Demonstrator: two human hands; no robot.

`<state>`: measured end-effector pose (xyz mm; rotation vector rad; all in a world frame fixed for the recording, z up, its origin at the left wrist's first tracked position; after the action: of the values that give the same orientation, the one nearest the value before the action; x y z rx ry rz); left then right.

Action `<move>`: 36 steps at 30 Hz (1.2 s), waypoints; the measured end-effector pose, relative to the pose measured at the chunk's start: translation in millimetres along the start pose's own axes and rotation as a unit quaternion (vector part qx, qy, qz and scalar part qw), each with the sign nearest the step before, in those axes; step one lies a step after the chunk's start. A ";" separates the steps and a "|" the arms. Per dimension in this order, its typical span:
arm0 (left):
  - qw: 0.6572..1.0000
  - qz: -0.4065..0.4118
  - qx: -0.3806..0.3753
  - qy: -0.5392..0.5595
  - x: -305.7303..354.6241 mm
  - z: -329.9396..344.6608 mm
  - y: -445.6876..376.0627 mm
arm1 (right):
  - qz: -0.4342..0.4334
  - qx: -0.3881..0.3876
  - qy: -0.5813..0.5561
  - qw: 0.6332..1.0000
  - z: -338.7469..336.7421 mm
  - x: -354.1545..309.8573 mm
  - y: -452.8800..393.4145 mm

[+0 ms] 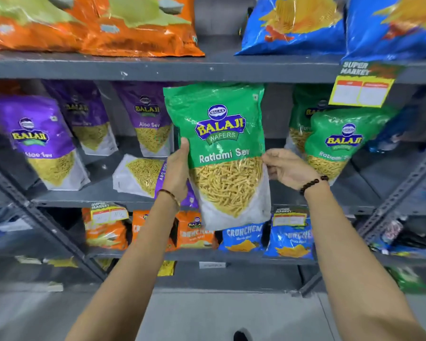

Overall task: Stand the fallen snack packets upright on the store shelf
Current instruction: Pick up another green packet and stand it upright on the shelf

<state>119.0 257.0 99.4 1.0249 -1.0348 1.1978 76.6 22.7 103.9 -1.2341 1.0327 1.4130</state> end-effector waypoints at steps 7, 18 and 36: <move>1.000 -0.011 -0.015 -0.014 -3.8 -1.2 -3.1 | 0.000 -0.009 -0.003 1.000 0.4 5.4 5.3; 0.997 -0.032 -0.073 -0.010 -40.5 48.1 -82.7 | 0.021 0.148 0.019 0.989 -62.7 40.1 -43.6; 0.974 -0.042 -0.178 -0.133 -61.4 59.1 -149.9 | 0.026 0.381 -0.054 0.923 -93.6 80.0 -83.5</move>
<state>259.3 173.7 43.4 0.9471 -1.3460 0.7795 173.2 -43.1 12.0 -0.5500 1.3628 0.9407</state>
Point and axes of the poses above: each hand's wrist, its own y-axis away from the middle knuckle, its own z-axis out of the palm, x = y × z, the point moved 3 cm from there along -y, towards the middle knuckle, and after that the axes turned 2 degrees about -z, right-handed, at the moved point
